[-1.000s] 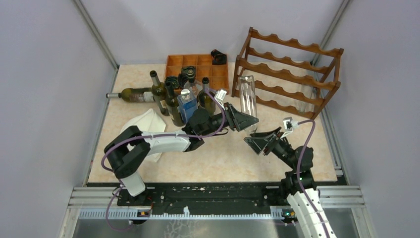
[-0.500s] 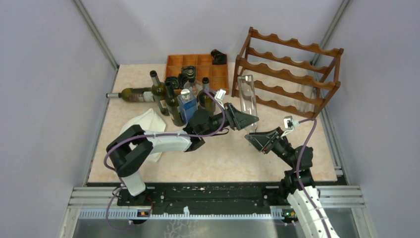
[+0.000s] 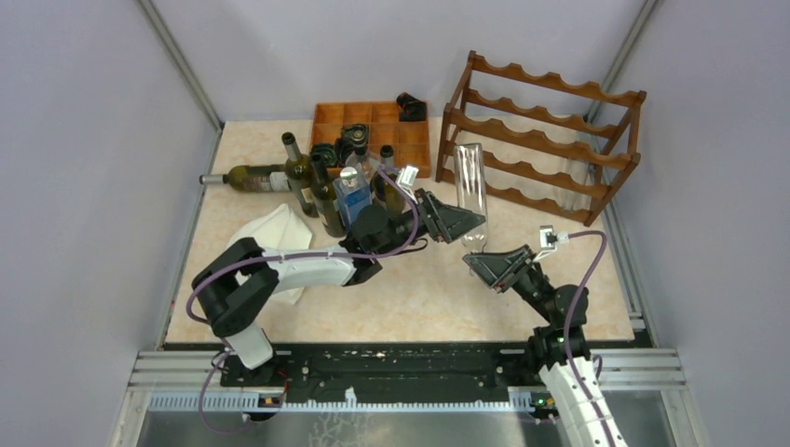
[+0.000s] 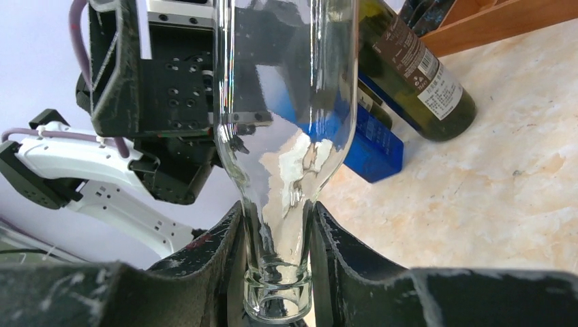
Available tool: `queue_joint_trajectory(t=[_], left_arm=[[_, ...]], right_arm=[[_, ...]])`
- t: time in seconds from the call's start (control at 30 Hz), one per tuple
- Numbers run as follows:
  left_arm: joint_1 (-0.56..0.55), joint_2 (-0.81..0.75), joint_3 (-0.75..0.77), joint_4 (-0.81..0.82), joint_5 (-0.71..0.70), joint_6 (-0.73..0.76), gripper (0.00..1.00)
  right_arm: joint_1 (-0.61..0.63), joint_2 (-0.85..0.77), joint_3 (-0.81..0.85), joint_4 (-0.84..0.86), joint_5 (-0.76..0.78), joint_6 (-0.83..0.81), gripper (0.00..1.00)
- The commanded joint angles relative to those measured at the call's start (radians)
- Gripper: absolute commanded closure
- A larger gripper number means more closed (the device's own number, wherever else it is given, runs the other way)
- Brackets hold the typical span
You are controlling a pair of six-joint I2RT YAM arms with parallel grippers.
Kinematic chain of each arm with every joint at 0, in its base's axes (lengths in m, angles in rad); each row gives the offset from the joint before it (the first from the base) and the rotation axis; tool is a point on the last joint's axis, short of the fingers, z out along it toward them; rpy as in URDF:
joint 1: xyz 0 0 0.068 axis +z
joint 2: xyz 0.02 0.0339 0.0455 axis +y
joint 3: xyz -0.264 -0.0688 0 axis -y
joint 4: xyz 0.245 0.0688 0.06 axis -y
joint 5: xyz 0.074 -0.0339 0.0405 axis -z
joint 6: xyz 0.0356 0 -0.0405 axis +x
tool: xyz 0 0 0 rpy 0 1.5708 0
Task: Put the wine bottle on the wine rack
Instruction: Pick up the wine bottle from the center of the board, then place the wine bottle in the wine rack.
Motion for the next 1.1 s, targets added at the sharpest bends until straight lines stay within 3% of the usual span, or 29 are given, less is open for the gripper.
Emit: queue_joint_trajectory(t=[0.0,0.17,0.33,0.53,0.7,0.8,1.07], left_arm=[[0.004,-0.082,-0.033,0.019,-0.064,0.064,0.01],[0.003,-0.130,-0.065,-0.019,-0.073,0.097,0.01],[-0.009,-0.212,-0.120,-0.116,-0.045,0.144,0.01],[-0.064,-0.353,-0.186,-0.245,-0.030,0.299,0.01],[-0.109,-0.415,-0.189,-0.291,0.079,0.473,0.01],[-0.114,-0.421,-0.209,-0.265,0.154,0.569,0.01],[-0.113,-0.393,-0.357,0.026,0.254,0.832,0.01]], right_arm=[[0.000,-0.062,0.053,0.042,0.050,0.014,1.00],[-0.001,-0.094,0.076,-0.030,0.082,-0.020,1.00],[-0.001,-0.141,0.138,-0.213,0.150,-0.110,1.00],[-0.001,-0.171,0.163,-0.413,0.225,-0.177,1.00],[0.000,-0.171,0.150,-0.522,0.270,-0.197,1.00],[-0.002,-0.143,0.132,-0.571,0.293,-0.204,1.00],[-0.002,-0.032,0.100,-0.616,0.351,-0.189,1.00]])
